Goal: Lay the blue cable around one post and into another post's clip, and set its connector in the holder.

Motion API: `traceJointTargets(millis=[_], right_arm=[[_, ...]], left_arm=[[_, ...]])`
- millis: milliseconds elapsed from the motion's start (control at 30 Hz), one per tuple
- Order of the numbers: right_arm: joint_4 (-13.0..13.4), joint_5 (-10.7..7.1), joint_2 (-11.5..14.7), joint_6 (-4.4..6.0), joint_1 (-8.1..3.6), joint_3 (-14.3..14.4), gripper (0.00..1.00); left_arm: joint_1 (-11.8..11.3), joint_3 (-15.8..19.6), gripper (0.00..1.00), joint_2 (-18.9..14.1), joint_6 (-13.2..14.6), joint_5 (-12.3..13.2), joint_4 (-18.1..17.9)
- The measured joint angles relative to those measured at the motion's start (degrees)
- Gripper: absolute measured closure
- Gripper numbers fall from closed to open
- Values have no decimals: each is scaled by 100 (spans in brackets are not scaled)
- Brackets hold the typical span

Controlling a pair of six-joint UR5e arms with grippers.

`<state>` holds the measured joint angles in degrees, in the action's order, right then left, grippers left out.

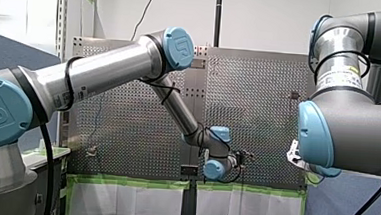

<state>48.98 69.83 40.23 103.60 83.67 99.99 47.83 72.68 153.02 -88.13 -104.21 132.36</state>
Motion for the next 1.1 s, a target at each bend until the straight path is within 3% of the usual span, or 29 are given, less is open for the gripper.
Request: traceJointTargets(millis=[367, 867, 1100], right_arm=[[-44, 19, 3, -34, -106, 0, 100], [-5, 20, 0, 172, -160, 0, 100], [13, 7, 0, 195, -155, 0, 100]], left_arm=[[-76, 0, 100, -111, 57, 66, 268], [-235, 0, 100, -164, 43, 152, 282], [-324, 0, 100, -162, -67, 185, 269]])
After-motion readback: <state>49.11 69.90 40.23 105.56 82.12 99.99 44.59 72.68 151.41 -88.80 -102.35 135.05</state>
